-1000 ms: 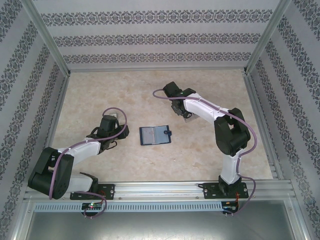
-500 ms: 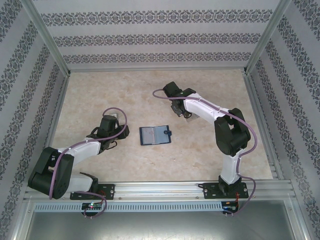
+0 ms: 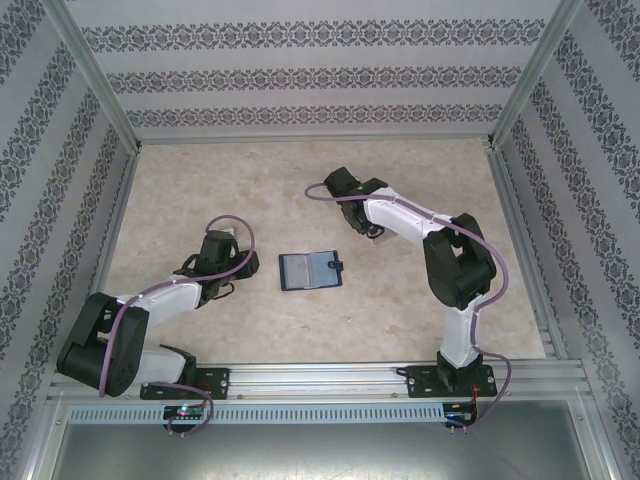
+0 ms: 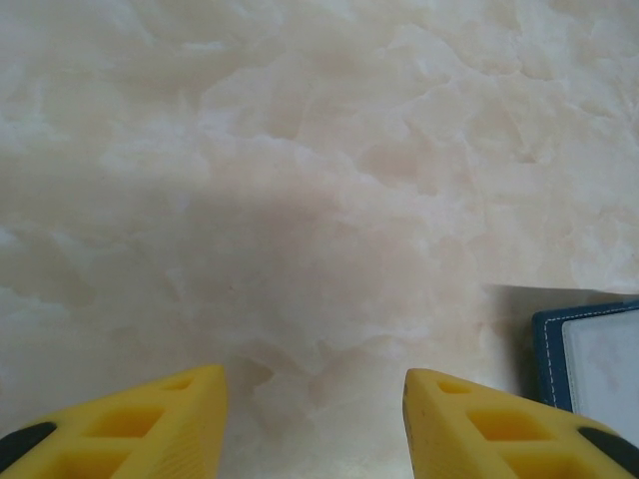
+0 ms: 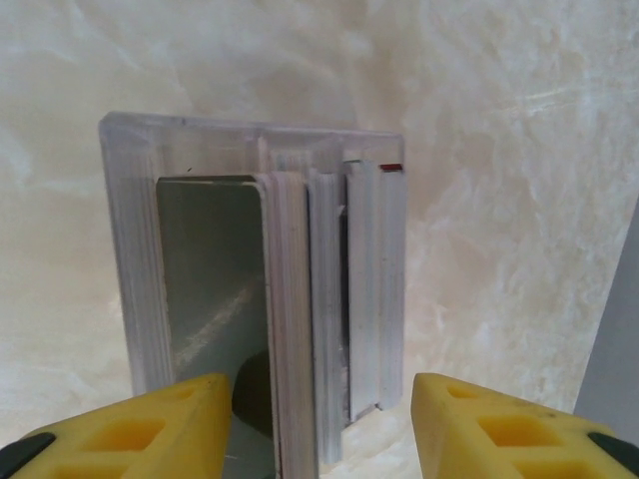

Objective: Put the credit cards into the card holder

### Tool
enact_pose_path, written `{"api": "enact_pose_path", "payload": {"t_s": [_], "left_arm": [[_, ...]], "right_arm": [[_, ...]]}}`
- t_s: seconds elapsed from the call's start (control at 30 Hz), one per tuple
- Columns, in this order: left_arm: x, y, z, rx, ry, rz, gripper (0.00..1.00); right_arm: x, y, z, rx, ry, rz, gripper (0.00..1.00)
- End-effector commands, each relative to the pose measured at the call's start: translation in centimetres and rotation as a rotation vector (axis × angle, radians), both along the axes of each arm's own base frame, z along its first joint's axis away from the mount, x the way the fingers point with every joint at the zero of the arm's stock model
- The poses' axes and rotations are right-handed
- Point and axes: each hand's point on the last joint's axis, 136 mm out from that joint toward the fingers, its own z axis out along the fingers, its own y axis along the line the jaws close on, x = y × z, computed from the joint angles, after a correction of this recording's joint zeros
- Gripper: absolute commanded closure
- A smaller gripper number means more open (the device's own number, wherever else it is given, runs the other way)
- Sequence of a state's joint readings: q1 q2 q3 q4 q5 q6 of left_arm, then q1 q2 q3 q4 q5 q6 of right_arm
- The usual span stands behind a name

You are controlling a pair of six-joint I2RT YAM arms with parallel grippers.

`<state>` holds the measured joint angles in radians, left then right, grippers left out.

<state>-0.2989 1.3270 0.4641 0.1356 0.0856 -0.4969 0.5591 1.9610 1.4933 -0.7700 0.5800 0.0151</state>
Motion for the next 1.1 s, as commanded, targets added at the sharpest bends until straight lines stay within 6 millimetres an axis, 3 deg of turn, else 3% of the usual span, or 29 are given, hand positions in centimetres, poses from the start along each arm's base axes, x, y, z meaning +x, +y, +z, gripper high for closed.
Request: {"api": "enact_pose_path", "payload": {"t_s": [0.0, 0.53, 0.8, 0.93, 1.07], "left_arm": [[0.6, 0.0, 0.6, 0.006, -0.023, -0.013, 0.49], [0.7, -0.1, 0.6, 0.004, -0.022, -0.012, 0.49], [0.7, -0.1, 0.4, 0.004, -0.01, -0.016, 0.49], [0.6, 0.0, 0.5, 0.007, -0.017, -0.011, 0.49], [0.6, -0.3, 0.4, 0.002, -0.006, -0.023, 0.49]], "right_arm": [[-0.3, -0.2, -0.2, -0.012, 0.027, -0.004, 0.48], [0.1, -1.0, 2.2, -0.063, -0.055, -0.004, 0.48], [0.3, -0.7, 2.4, -0.074, -0.096, 0.006, 0.52], [0.2, -0.6, 2.3, -0.078, -0.09, 0.01, 0.56], [0.0, -0.1, 2.0, -0.044, -0.076, 0.022, 0.73]]}}
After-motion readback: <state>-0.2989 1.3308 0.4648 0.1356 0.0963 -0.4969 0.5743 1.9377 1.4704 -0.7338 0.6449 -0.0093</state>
